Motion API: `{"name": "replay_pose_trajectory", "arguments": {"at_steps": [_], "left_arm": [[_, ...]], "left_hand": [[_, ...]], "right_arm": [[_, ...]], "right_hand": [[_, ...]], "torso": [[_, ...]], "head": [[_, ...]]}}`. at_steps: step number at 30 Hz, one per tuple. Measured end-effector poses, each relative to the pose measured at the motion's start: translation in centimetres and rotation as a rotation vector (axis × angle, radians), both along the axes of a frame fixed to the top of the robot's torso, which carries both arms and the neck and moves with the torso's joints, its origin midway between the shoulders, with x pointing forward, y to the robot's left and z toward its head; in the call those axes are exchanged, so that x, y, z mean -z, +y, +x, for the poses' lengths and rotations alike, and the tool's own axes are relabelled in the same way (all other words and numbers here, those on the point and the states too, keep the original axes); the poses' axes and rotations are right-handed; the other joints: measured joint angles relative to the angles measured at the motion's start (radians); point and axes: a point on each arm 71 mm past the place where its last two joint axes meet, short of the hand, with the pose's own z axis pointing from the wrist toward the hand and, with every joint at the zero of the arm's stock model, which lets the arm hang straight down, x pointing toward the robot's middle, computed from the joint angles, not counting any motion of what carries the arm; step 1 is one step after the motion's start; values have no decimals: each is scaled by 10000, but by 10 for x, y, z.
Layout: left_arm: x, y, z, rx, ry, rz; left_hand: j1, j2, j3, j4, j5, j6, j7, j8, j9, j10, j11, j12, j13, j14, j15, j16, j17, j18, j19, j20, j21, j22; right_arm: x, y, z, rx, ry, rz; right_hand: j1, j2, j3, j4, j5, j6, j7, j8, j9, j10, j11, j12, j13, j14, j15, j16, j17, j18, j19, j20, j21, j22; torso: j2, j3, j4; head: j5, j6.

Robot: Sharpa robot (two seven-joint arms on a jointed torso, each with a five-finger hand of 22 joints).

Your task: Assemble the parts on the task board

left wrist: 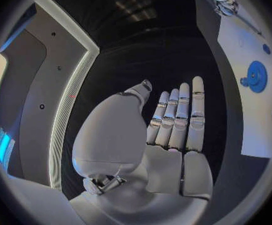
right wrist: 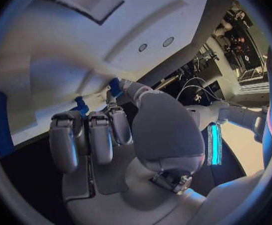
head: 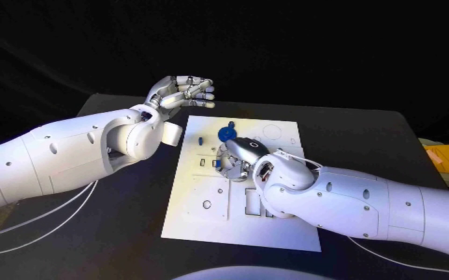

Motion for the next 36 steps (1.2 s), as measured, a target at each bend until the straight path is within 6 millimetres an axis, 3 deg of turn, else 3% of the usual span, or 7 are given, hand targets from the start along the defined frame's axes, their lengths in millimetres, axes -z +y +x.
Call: {"name": "replay_pose_trajectory", "arguments": {"at_steps": [7, 22, 32, 36], "left_arm": [[0, 0, 0, 21, 24, 1], [1, 0, 0, 73, 64, 1], [1, 0, 0, 105, 84, -2], [1, 0, 0, 112, 91, -2]], "left_hand": [[0, 0, 0, 0, 0, 0, 0, 0, 0, 0, 0, 0, 0, 0, 0, 0, -1, 0, 0, 0, 0, 0], [0, 0, -2, 2, 0, 0, 0, -1, -1, -1, 0, 0, -1, 0, 0, 0, 0, -1, 0, 0, 0, 0], [0, 0, -30, 30, 0, -1, 0, -1, -1, 0, 0, 0, -1, 0, 0, 0, 9, 0, 0, 0, 0, 1], [0, 0, -30, 30, 0, -1, 0, -1, -1, 0, 0, 0, -1, 0, 0, 0, 8, 0, 0, 0, 0, 0]], "right_arm": [[0, 0, 0, 16, -3, -43], [1, 1, 0, 51, -16, -69], [0, 1, 0, 116, -83, -15], [0, 1, 0, 132, -110, 16]], "right_hand": [[-64, -138, -22, -1, -136, -132, 69, -116, -70, -67, 67, -33, 0, -10, 61, 0, 0, 1, -1, 77, -25, 0], [-64, -138, -51, 28, -180, -287, 153, -193, -128, -139, 139, -73, 8, -10, 131, 0, -2, 1, 0, 148, -24, -1], [-261, -415, -360, 337, -1134, -830, 339, -378, -322, -450, 324, -284, 6, -11, 313, 0, -3, 1, 1, 291, -62, 6], [-313, -468, -509, 485, -1243, -984, 344, -399, -356, -541, 345, -344, 6, -10, 312, 0, -3, 2, 0, 362, -103, 6]], "torso": [[2, 1, -4], [-4, 4, -4], [-6, 1, -4], [-6, 1, -4]], "head": [[51, -48], [45, -95], [32, -86], [22, -81]]}}
